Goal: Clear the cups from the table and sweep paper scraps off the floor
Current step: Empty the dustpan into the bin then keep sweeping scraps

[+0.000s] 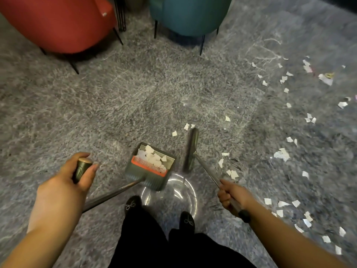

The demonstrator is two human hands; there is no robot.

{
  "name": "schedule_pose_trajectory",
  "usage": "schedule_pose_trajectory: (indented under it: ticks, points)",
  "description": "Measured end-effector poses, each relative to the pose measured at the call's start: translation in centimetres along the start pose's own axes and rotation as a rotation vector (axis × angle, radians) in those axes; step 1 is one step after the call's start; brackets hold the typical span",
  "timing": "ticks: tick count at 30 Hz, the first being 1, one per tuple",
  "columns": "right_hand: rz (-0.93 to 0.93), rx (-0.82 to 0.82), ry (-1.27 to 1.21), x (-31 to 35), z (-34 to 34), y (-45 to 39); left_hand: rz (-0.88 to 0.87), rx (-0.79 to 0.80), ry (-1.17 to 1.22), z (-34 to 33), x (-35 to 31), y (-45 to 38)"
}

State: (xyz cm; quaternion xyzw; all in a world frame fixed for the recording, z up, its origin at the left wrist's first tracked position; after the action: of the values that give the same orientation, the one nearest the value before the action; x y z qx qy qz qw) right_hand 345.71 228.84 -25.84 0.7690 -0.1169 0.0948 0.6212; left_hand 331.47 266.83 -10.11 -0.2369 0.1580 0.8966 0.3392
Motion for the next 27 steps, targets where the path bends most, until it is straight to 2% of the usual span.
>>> schedule_pose_trajectory:
  ticks: [7,13,19,27]
  points:
    - [-0.022,0.066,0.117,-1.9,-13.0,-2.6,0.017,-0.051,0.023,6.1,6.1,-6.6]
    - [-0.124,0.126,0.183,-3.7,-22.7,-6.6,0.035,-0.047,0.021,10.2,10.3,-10.9]
    - [-0.245,0.178,0.162,-5.6,-28.0,-9.4,0.090,0.025,0.003,11.5,13.3,-13.8]
    - [-0.254,0.189,0.180,-4.8,-29.7,-11.2,0.123,0.043,-0.029,11.0,13.2,-15.7]
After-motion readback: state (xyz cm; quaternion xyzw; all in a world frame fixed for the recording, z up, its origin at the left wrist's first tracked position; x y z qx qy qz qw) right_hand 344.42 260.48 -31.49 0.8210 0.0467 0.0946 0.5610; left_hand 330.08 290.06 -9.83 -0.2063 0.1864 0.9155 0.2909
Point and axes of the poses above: each hand's wrist, its own y-axis away from the middle knuckle, its own z-axis out of the back of the hand, x = y × z, the point moved 4 cm from there along -y, towards the middle knuckle, and after that the axes turned 2 degrees about z, right-handed, at the moved point
